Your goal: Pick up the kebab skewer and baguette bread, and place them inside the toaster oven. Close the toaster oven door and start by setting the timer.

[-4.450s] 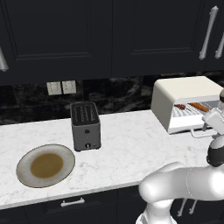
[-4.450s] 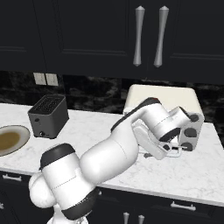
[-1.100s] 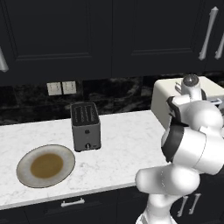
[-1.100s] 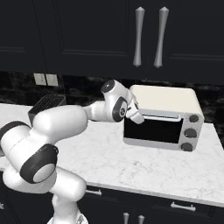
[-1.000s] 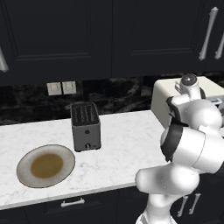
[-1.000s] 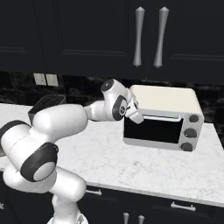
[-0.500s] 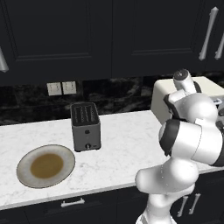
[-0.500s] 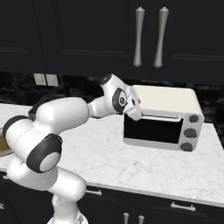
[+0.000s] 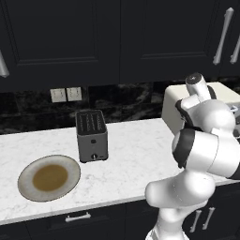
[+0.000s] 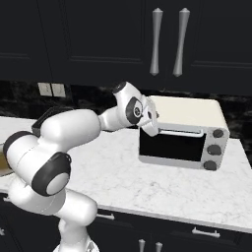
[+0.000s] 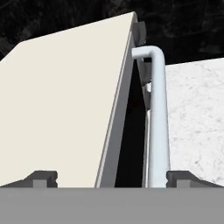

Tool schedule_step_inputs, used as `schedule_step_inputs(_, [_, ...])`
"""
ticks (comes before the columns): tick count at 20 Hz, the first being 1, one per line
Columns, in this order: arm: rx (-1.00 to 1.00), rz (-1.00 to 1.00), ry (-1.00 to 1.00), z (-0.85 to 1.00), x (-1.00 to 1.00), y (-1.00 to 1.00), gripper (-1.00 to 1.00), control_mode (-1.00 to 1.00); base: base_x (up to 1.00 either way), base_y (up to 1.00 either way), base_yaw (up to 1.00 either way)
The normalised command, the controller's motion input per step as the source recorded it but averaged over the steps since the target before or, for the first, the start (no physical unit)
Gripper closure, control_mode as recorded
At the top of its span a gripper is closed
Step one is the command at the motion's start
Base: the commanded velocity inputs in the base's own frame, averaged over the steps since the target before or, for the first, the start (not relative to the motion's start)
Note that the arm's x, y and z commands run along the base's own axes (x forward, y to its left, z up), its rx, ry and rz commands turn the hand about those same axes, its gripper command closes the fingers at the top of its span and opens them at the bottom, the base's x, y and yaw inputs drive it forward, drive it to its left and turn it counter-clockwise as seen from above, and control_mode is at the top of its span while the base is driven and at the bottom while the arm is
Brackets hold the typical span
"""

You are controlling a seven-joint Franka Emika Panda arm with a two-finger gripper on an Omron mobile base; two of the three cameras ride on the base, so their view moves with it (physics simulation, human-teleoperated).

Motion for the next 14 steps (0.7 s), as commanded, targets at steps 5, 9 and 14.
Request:
schedule_step_inputs(5, [0.01, -0.02, 0.00, 0.02, -0.03, 0.00, -1.00, -1.00, 0.00, 0.00, 0.00])
schedule_step_inputs(9, [0.02, -0.01, 0.00, 0.13, -0.61, -0.07, -1.00, -1.00, 0.00, 0.00, 0.00])
schedule_step_inputs(14, [0.01, 0.00, 0.00, 0.03, -0.89, -0.22, -1.00, -1.00, 0.00, 0.00, 0.00])
